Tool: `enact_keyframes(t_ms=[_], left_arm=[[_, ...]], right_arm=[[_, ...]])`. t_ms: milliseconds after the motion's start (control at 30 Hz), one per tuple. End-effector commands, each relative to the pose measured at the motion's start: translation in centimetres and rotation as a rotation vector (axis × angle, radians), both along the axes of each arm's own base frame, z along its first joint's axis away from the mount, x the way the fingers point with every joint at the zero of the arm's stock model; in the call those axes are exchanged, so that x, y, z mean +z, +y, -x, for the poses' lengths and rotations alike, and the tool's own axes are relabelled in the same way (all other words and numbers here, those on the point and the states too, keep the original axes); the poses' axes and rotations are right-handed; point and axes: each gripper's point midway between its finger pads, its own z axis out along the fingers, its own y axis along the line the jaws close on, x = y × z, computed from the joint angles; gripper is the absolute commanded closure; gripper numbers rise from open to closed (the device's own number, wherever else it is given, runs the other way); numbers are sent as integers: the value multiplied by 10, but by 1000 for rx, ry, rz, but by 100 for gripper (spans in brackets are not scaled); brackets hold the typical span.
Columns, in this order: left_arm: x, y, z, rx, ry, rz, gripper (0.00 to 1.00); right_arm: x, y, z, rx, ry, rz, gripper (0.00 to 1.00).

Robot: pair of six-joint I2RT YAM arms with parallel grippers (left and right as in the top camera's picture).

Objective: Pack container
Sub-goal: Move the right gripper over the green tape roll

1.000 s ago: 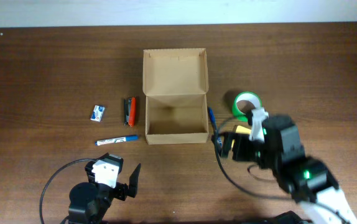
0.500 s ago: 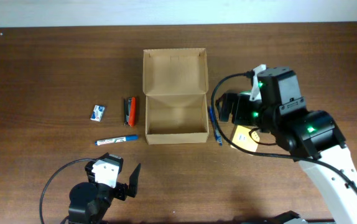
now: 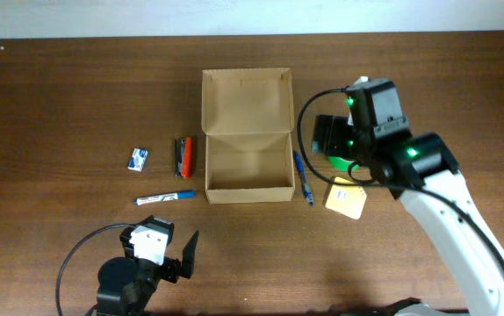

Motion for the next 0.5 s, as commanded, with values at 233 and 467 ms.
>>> enact_keyframes(t_ms=[233, 467], left_arm=[[0, -2, 0, -8, -3, 14, 0], [0, -2, 0, -8, -3, 14, 0]], right_arm=[[-50, -61, -36, -137, 113, 54, 1], [-95, -76, -47, -105, 218, 61, 1]])
